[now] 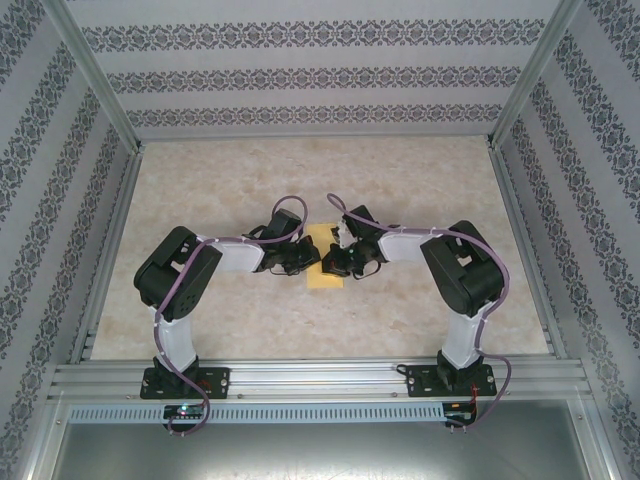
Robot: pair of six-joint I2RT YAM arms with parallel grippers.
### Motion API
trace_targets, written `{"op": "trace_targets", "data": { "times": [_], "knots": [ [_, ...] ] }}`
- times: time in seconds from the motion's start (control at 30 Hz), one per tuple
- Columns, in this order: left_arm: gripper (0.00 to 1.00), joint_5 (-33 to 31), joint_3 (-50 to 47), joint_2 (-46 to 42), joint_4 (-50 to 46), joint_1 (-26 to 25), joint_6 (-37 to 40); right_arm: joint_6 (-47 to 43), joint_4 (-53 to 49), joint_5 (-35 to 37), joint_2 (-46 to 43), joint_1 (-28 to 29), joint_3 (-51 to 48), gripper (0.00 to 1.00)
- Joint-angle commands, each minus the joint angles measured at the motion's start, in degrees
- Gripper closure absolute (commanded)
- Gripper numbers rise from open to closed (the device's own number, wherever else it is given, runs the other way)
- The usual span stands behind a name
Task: Fold a paper plane with a square sheet of paper (pick it up from the middle)
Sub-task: Fold the triangle a second time at the center of the table.
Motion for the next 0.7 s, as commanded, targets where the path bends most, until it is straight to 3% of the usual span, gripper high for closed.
{"op": "trace_targets", "data": {
  "times": [0.0, 0.67],
  "knots": [
    [1.0, -2.63, -0.6, 2.07, -3.72, 0.13, 0.28, -1.57, -2.97, 1.24, -0.24, -0.61, -3.8, 0.98],
    [1.0, -3.73, -0.37, 3.44, -5.53, 0.54, -0.77, -0.71, -1.62, -0.7, -11.09, -4.72, -17.18, 0.93]
  ]
}}
